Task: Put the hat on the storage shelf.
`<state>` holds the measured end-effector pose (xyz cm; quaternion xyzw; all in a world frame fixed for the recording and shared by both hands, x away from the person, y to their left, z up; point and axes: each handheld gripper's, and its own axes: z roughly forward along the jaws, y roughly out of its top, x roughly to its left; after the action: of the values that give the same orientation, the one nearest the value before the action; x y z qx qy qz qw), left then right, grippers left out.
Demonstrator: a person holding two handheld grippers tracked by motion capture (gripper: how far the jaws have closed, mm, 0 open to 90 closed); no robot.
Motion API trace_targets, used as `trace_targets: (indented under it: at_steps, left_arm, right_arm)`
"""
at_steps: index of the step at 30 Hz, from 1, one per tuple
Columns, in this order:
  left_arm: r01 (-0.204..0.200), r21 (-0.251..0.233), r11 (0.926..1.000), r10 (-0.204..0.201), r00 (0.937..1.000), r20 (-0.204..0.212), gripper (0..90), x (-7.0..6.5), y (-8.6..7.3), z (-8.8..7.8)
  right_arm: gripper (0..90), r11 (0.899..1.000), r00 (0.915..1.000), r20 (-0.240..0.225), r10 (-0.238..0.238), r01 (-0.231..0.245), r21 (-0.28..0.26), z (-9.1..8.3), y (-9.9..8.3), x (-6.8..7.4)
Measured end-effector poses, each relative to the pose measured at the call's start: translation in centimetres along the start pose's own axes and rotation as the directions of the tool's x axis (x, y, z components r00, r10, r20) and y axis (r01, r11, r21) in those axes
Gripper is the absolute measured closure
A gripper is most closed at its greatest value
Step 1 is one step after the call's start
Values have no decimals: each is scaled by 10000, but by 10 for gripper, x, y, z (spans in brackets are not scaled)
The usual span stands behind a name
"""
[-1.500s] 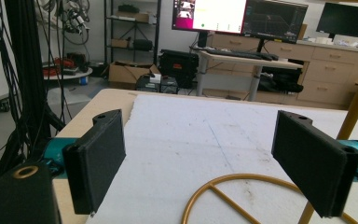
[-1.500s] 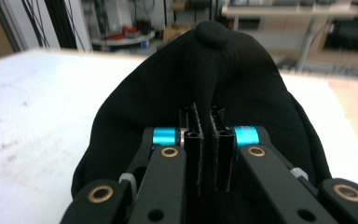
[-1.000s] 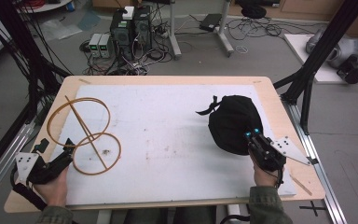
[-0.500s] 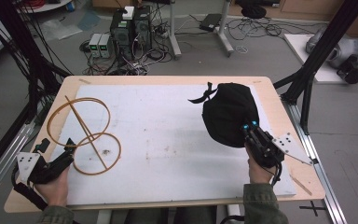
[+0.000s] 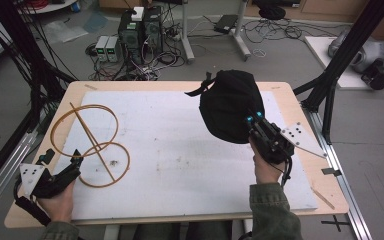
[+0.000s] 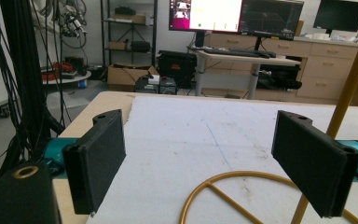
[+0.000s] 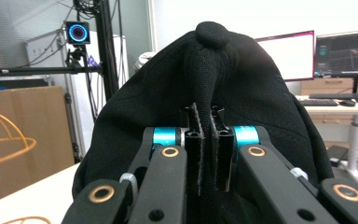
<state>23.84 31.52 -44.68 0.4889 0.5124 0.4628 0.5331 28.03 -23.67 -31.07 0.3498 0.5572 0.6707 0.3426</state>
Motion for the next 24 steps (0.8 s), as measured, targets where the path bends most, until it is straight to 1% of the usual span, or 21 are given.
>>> trace_targets:
  at_steps: [6,7,8,12,13,14,15,16,17,18,19,21,23,24]
  left_arm:
    - [17,-26,10000,-17,10000,32,176,0,0,0]
    - [12,-16,10000,-12,10000,24,177,0,0,1]
    - [115,-65,9999,-115,9999,72,176,-1,1,0]
    - [-297,-83,9995,298,9994,157,176,-4,2,0]
    - [-297,-83,9995,298,9994,157,176,-4,2,0]
    - [-341,-89,9994,343,9993,179,176,-5,3,1]
    - [-352,-88,9993,354,9992,209,176,-6,2,1]
    - [-352,-88,9993,354,9992,209,176,-6,2,1]
    - [-347,-88,9994,348,9992,208,176,-6,2,1]
    - [-356,-113,9993,358,9991,212,176,-5,2,1]
    - [-362,-94,9993,364,9992,164,176,-5,2,1]
    - [-249,-139,9996,250,9996,89,176,-2,3,0]
    - [-111,-141,9998,111,9999,6,176,0,2,0]
    - [-107,-122,9999,107,9999,-17,176,1,2,-1]
  right_arm:
    - [872,9998,9989,-417,-209,207,-47,19,11,18]
    - [872,9998,9986,-496,-199,196,-69,23,13,24]
    - [872,9999,9981,-601,-148,144,-65,27,15,27]
    - [872,9998,9953,-964,-100,83,-175,43,22,44]
    - [872,9998,9942,-1068,-93,71,-203,48,25,49]
    - [872,9998,9942,-1068,-93,71,-203,48,25,49]
    - [872,9997,9920,-1258,-125,96,-237,56,29,57]
    - [872,9996,9910,-1334,-133,98,-272,61,30,61]
    - [872,9996,9910,-1334,-133,98,-272,61,30,61]
    - [872,9995,9882,-1530,-113,65,-318,70,34,70]
    - [872,9994,9871,-1596,-115,63,-332,73,35,74]
    - [872,9994,9841,-1763,-207,157,-298,81,36,82]
    - [872,9994,9812,-1918,-200,145,-303,88,37,91]
    - [872,9995,9797,-2000,-137,74,-322,92,37,95]
